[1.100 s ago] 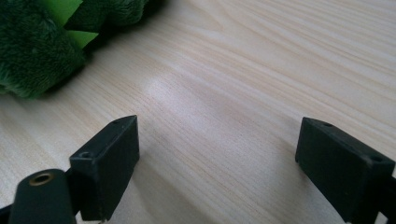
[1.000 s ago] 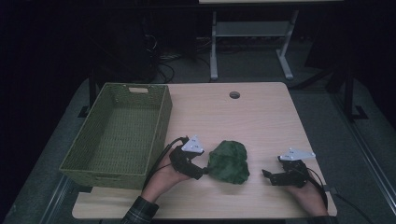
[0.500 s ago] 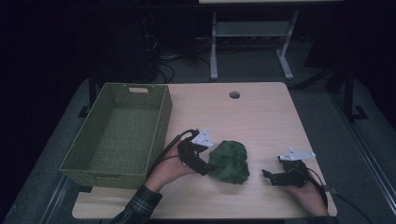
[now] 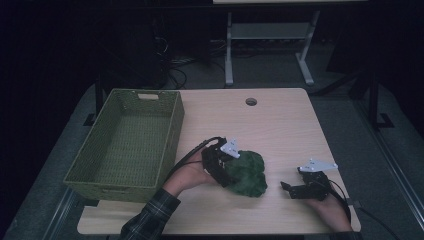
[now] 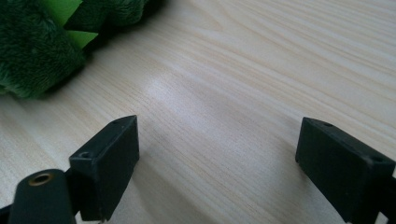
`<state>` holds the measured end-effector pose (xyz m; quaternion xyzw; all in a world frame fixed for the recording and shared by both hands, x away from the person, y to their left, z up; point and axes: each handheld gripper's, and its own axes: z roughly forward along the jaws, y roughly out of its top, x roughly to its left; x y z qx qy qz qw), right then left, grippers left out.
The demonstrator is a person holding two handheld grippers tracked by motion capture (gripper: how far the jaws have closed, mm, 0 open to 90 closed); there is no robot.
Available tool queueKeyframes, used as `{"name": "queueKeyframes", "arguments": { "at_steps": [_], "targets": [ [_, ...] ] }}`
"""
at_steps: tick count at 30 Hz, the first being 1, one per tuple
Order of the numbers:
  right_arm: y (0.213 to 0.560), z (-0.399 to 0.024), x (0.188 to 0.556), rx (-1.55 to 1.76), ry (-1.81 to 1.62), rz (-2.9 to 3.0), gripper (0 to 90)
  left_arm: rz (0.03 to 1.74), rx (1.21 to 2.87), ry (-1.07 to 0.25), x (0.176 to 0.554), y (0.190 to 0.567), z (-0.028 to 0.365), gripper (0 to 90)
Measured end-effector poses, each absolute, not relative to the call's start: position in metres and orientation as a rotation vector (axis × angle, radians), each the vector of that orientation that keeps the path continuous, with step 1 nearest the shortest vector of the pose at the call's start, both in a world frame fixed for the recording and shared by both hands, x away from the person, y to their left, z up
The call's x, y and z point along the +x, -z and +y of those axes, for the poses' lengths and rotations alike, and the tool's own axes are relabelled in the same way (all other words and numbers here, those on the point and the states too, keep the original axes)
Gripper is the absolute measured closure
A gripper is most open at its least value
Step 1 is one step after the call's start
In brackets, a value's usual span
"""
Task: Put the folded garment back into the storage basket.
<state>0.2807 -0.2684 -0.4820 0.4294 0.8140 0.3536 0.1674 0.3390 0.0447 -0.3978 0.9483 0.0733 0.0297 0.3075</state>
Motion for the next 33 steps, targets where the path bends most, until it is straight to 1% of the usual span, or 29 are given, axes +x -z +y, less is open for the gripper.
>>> {"name": "queueKeyframes", "arguments": {
  "at_steps": [16,27,30,33],
  "targets": [
    [0.482,-0.268,0.281,1.223,-1.007,2.316,13.3,0.134,2.620,-0.023,0.350,0.435,0.025,12.9],
    [0.482,-0.268,0.281,1.221,-1.005,2.315,13.3,0.095,2.699,-0.057,0.349,0.452,0.015,12.4],
    [0.482,-0.268,0.281,1.221,-1.005,2.315,13.3,0.093,2.703,-0.060,0.349,0.451,0.015,14.8],
    [0.482,-0.268,0.281,1.222,-1.006,2.314,13.3,0.102,2.705,-0.056,0.351,0.449,0.016,23.7]
  ]
}}
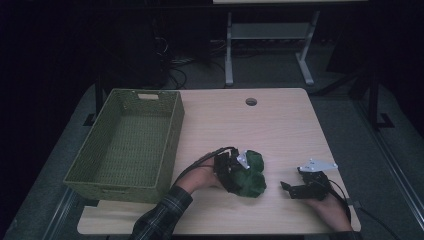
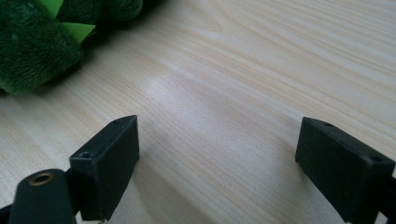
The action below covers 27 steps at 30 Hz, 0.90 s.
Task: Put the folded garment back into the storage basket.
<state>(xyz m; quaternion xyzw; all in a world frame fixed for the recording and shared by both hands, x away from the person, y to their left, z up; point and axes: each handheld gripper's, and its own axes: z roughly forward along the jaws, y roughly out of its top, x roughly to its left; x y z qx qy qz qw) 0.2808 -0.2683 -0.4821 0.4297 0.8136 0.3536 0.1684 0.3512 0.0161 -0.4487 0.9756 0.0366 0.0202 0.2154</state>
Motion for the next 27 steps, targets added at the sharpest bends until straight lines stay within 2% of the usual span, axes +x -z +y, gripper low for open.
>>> {"name": "queueKeyframes", "arguments": {
  "at_steps": [5,10,21,27],
  "targets": [
    [0.482,-0.268,0.281,1.228,-1.004,2.312,13.3,0.121,2.712,-0.071,0.353,0.444,0.017,46.7],
    [0.482,-0.268,0.281,1.229,-1.004,2.311,13.3,0.148,2.719,-0.062,0.352,0.442,0.017,60.5],
    [0.482,-0.268,0.281,1.229,-1.004,2.310,13.3,0.237,2.664,-0.028,0.355,0.438,0.024,63.1],
    [0.482,-0.268,0.281,1.230,-1.004,2.310,13.3,0.307,2.632,-0.020,0.355,0.423,0.032,63.2]
  ]
}}
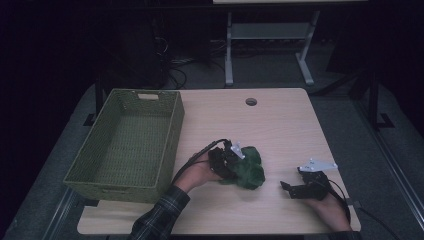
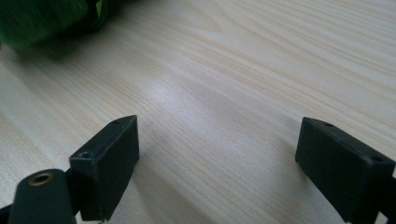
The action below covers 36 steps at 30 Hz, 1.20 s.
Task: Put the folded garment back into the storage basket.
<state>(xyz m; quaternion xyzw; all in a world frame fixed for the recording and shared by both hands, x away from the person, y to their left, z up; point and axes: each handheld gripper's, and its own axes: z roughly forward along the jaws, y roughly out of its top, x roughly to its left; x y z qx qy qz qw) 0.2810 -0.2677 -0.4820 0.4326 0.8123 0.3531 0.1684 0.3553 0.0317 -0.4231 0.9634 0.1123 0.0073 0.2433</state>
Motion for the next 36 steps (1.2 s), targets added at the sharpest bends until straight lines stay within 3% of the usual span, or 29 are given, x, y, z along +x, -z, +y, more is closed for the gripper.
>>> {"name": "queueKeyframes", "arguments": {
  "at_steps": [5,11,36],
  "targets": [
    [0.482,-0.268,0.281,1.230,-1.004,2.310,13.0,0.348,2.623,-0.057,0.353,0.405,0.038,63.1],
    [0.483,-0.267,0.283,1.264,-0.971,2.300,2.2,0.403,2.592,-0.080,0.353,0.384,0.048,63.1],
    [0.483,-0.267,0.283,1.277,-0.963,2.302,1.7,0.571,2.493,-0.237,0.361,0.301,0.125,63.6]
  ]
}}
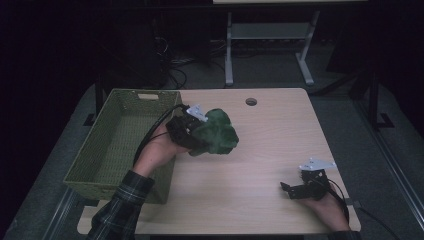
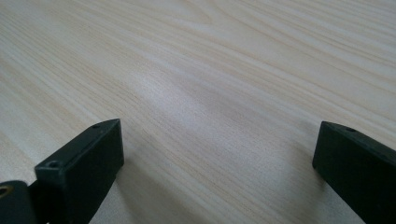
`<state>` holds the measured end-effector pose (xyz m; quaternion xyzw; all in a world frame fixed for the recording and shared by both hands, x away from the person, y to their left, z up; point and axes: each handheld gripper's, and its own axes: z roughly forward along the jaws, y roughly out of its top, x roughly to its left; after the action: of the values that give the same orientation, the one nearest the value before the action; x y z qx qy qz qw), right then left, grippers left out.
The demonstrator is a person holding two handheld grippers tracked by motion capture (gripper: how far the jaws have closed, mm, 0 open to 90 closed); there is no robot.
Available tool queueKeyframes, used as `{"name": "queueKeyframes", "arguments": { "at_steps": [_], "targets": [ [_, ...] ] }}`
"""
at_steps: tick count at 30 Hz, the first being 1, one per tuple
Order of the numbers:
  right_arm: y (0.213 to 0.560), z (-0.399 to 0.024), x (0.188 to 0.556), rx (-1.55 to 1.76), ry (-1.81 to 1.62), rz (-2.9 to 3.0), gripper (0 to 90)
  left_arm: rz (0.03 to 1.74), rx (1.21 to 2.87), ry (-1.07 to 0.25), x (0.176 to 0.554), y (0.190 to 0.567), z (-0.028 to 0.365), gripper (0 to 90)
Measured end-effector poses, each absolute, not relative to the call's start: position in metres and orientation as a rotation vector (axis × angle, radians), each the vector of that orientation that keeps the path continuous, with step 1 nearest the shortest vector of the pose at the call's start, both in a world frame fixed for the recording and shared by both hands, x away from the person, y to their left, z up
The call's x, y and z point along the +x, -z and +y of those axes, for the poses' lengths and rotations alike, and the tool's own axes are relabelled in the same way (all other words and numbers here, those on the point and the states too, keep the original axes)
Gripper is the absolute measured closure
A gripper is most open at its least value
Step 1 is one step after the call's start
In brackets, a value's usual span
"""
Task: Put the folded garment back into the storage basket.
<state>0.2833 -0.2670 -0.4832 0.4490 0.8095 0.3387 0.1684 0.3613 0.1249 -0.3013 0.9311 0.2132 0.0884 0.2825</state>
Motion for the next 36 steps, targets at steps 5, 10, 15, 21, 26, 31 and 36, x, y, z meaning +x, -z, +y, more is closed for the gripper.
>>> {"name": "queueKeyframes", "arguments": {
  "at_steps": [5,10,15,21,26,31,36],
  "targets": [
    [0.483,-0.267,0.283,1.277,-0.963,2.303,1.7,0.621,2.474,-0.284,0.361,0.292,0.141,63.6],
    [0.483,-0.267,0.283,1.276,-0.963,2.302,1.7,0.654,2.469,-0.327,0.360,0.280,0.157,63.6],
    [0.483,-0.267,0.283,1.277,-0.963,2.302,1.7,0.706,2.447,-0.358,0.359,0.274,0.176,63.6],
    [0.483,-0.267,0.283,1.277,-0.963,2.302,1.7,0.783,2.425,-0.387,0.358,0.272,0.204,63.6],
    [0.483,-0.267,0.283,1.277,-0.963,2.302,1.7,0.842,2.404,-0.398,0.356,0.276,0.224,63.6],
    [0.483,-0.267,0.283,1.277,-0.963,2.302,1.7,0.892,2.382,-0.406,0.355,0.280,0.245,63.6],
    [0.483,-0.267,0.283,1.277,-0.963,2.302,1.7,0.942,2.360,-0.406,0.354,0.286,0.263,63.6]
  ]
}}
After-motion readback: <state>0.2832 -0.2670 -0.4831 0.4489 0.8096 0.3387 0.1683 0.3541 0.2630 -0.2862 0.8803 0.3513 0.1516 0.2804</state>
